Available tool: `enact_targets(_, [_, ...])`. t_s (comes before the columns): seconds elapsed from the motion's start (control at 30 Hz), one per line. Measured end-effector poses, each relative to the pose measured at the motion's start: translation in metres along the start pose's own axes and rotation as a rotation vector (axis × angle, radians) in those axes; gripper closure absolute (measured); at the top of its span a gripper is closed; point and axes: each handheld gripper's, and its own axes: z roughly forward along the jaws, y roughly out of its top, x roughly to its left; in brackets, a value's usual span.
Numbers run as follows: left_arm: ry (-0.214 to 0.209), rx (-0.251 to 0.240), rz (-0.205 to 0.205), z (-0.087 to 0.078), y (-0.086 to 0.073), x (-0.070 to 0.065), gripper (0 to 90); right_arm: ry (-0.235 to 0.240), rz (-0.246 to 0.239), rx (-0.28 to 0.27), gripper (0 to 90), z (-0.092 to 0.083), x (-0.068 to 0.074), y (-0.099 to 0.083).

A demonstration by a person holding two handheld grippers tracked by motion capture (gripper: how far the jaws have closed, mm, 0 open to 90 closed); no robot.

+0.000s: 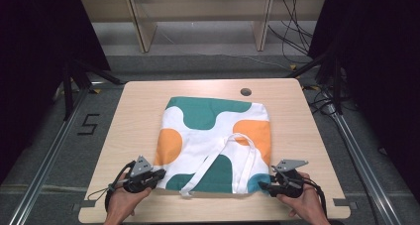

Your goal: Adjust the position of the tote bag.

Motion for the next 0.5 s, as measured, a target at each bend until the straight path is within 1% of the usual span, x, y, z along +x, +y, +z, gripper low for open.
enact_targets(0.03, [-0.003,-0.013,-0.003,0.0,0.0,-0.005,86.1,-0.014,-0.031,-0.001,66.6,0.0,-0.005,0.0])
enact_targets(0.07, [-0.012,-0.014,0.015,0.001,-0.001,-0.009,86.3,-0.018,-0.012,0.027,67.5,-0.003,-0.006,0.001])
enact_targets(0.1, [-0.007,0.001,0.034,0.0,0.0,-0.013,86.6,-0.03,-0.019,0.019,68.4,-0.004,-0.008,0.002])
enact_targets(0.17, [-0.022,-0.002,0.046,0.001,-0.001,-0.02,86.9,-0.046,-0.031,0.006,70.2,-0.005,-0.013,0.003])
enact_targets(0.2, [-0.024,0.0,0.045,0.001,-0.001,-0.023,87.0,-0.054,-0.039,-0.001,70.3,-0.005,-0.016,0.003])
enact_targets(0.23, [-0.037,0.001,0.053,0.001,-0.001,-0.025,87.1,-0.063,-0.034,0.002,70.2,-0.005,-0.019,0.003])
enact_targets(0.27, [-0.037,-0.001,0.051,0.002,-0.001,-0.028,87.1,-0.06,-0.045,0.015,70.5,-0.008,-0.022,0.003])
enact_targets(0.3, [-0.037,0.017,0.081,0.001,-0.001,-0.029,87.1,-0.064,-0.029,-0.01,70.5,-0.007,-0.023,0.003])
enact_targets(0.33, [-0.047,-0.001,0.063,0.002,-0.001,-0.032,87.1,-0.071,-0.027,-0.008,70.5,-0.007,-0.025,0.003])
enact_targets(0.37, [-0.058,-0.005,0.076,0.001,0.0,-0.031,86.5,-0.066,-0.049,0.011,70.4,-0.009,-0.029,0.003])
enact_targets(0.4, [-0.07,-0.008,0.065,-0.001,-0.001,-0.03,84.0,-0.063,-0.013,-0.006,70.0,-0.007,-0.028,0.002])
enact_targets(0.43, [-0.08,-0.021,0.026,-0.001,-0.002,-0.029,81.0,-0.066,-0.045,-0.007,68.6,-0.008,-0.028,0.002])
enact_targets(0.47, [-0.062,-0.023,0.022,-0.003,-0.004,-0.027,75.7,-0.056,-0.045,0.015,65.9,-0.013,-0.028,0.002])
enact_targets(0.5, [-0.055,-0.018,0.024,-0.006,-0.004,-0.026,70.3,-0.088,-0.072,0.012,61.6,-0.015,-0.029,0.002])
